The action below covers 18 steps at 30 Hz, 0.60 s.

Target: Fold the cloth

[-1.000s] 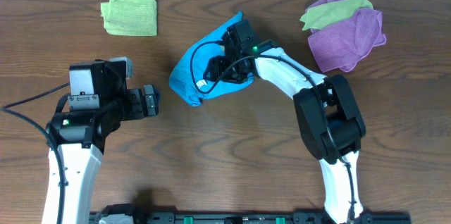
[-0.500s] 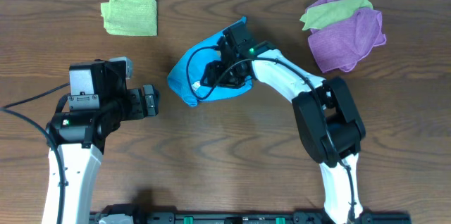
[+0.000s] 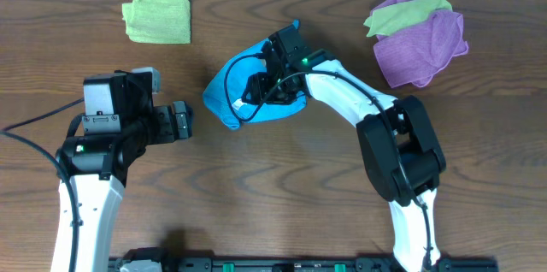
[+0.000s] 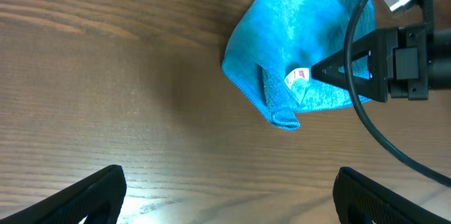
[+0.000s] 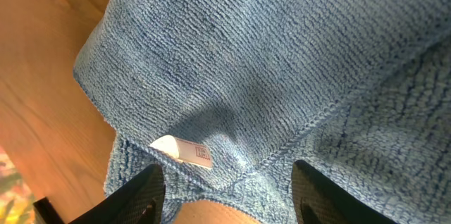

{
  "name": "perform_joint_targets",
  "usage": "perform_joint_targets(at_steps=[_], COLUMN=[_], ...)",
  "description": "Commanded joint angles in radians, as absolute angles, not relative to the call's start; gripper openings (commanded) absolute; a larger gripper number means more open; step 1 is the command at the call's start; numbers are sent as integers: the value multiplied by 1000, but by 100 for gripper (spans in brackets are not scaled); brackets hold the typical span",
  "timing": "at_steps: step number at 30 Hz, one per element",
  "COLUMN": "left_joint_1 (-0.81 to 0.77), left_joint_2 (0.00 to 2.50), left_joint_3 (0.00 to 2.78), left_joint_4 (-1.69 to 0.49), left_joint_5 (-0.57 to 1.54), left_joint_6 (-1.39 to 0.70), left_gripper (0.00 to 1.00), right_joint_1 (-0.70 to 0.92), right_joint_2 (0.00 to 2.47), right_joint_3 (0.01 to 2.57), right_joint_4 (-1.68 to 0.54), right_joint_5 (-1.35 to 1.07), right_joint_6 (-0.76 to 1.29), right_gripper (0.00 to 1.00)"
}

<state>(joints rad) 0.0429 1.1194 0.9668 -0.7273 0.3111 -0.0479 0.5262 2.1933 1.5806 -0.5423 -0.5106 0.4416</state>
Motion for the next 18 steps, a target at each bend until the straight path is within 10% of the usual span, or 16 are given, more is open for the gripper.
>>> perform_joint_targets(at_steps=[1, 18], left_joint_1=[39, 39], left_joint_2=[1124, 1124], left_joint_3=[985, 985], left_joint_4=[-720, -720], left_joint_5=[304, 304], left_joint_6=[-33, -33], left_gripper=[95, 95], right_joint_1=[552, 584], right_joint_2=[2181, 2211], right_joint_3=[1575, 1574], right_joint_4=[-534, -521], right_joint_5=[-489, -444], right_joint_6=[416, 402], right_gripper=[59, 59])
